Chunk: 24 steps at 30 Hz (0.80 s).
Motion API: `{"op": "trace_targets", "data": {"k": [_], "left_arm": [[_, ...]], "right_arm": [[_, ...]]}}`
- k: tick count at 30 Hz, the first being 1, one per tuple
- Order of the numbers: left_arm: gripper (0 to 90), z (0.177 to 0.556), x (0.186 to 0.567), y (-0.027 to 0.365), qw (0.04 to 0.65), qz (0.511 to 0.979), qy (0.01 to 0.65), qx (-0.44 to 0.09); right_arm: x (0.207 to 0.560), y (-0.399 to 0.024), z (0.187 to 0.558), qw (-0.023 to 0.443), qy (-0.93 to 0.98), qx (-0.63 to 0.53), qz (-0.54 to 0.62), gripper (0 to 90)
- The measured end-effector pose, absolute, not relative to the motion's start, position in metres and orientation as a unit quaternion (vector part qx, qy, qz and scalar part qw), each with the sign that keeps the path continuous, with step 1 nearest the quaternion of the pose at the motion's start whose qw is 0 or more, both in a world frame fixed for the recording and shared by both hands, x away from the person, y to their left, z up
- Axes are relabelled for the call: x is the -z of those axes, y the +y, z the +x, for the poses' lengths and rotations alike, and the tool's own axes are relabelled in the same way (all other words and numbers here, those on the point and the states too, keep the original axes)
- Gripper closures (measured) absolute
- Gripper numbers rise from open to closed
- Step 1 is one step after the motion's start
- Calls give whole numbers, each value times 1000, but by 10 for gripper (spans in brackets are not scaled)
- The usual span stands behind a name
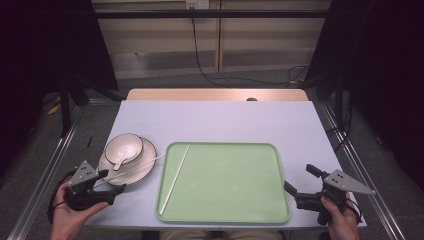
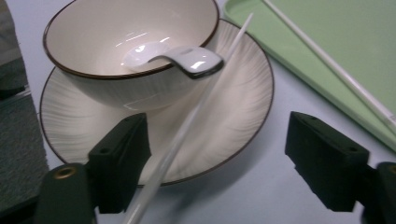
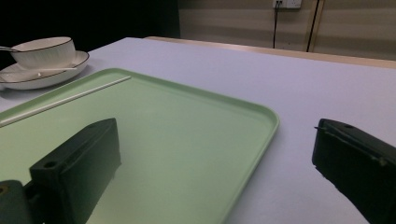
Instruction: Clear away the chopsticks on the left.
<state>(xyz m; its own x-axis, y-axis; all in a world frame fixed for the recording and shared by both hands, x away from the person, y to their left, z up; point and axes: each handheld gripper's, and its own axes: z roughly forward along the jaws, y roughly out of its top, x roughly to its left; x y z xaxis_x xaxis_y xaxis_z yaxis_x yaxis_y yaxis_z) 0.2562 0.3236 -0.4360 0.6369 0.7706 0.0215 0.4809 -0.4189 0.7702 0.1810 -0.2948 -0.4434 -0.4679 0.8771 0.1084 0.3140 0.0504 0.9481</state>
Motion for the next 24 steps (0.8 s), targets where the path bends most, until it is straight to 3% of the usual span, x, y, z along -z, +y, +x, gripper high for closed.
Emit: {"op": "trace_targets", "data": {"k": [3, 5, 7, 14, 21, 24], "left_arm": [[226, 263, 435, 324, 373, 820, 395, -179], [290, 265, 436, 324, 355, 826, 397, -184], [293, 267, 439, 325, 352, 825, 398, -194], [508, 277, 439, 326, 340, 835, 395, -180], [658, 280, 442, 320, 337, 843, 389, -157], [679, 282, 442, 317, 335, 845, 387, -154]], "right_arm": [[443, -295, 181, 266, 674, -529, 442, 8], [443, -295, 181, 266, 674, -529, 442, 8], [443, -295, 181, 266, 673, -530, 442, 8], [443, -295, 181, 265, 673, -530, 442, 7], [443, -295, 181, 265, 674, -529, 442, 7], [443, -295, 181, 265, 674, -530, 441, 7]]}}
